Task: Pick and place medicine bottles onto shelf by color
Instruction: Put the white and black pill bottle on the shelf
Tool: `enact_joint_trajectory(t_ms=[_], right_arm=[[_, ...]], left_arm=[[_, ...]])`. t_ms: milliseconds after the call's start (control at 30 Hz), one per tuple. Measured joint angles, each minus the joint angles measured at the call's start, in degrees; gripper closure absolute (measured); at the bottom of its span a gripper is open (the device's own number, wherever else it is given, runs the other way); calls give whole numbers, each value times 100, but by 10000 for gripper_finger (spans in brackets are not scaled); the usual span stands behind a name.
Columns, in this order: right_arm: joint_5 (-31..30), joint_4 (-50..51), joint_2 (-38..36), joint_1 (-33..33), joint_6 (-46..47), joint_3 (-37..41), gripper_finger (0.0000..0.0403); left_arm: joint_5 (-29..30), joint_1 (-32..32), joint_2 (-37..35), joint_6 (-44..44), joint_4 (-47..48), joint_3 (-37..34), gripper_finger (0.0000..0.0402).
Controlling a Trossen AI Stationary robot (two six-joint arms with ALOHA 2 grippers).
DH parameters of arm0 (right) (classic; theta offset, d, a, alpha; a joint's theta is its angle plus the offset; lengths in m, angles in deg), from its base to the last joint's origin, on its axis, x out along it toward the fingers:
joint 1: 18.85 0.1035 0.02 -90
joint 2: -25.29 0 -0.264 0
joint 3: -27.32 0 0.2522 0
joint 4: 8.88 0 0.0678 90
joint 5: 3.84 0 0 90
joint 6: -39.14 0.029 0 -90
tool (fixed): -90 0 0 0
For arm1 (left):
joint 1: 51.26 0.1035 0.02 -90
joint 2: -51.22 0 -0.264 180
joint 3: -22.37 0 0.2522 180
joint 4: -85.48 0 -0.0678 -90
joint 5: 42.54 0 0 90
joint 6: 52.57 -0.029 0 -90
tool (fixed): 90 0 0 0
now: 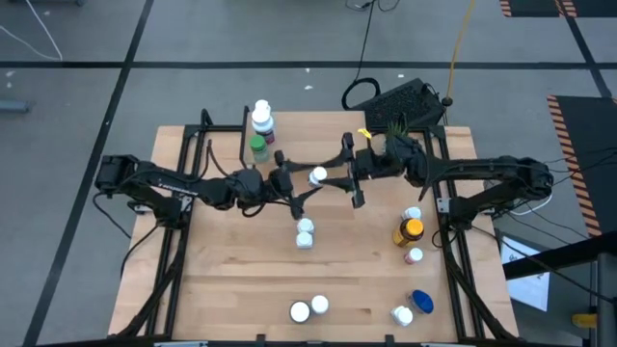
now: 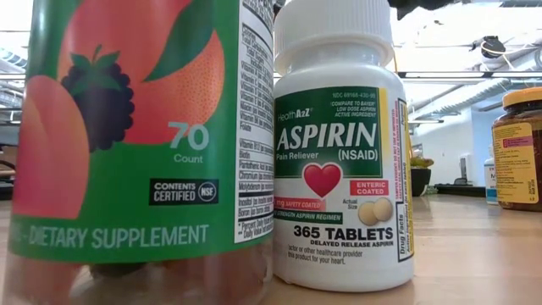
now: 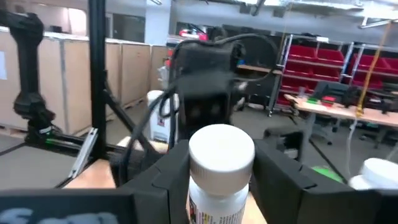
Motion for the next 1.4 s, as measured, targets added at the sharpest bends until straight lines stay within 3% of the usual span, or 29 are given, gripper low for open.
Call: enact_joint_trajectory(t_ms=[133,267,433,533,667,833,933,1400], right_arm=[[-282,844,40,-298,-491,-592,257],[-553,1253,526,-823,-882,-1273,260],[-562,1767,1800,-1568,-905,-2382,257],[-81,1754,2493,-1921,-724,-2902,257],[288,1051,3194,-2256,-420,-3119,257],[578,169,3890,-2570,110,-3135,256],[596,157,4127,-2662,258,-3134,256],[724,251,4275,-2682,408,-3133,248]], left_arm=[[1181,-269,-612,-348,828,-2,64],[1677,-452,-1378,-121,1688,-2,40],[2471,-461,-2325,506,2472,3,42],[2883,-445,-2742,1000,3265,3,56],[2930,-386,-3027,1366,4053,3,77],[2935,-258,-3063,1423,4209,3,101],[2934,-188,-3007,1421,4203,3,111],[2781,93,-2875,1455,3960,1,127]])
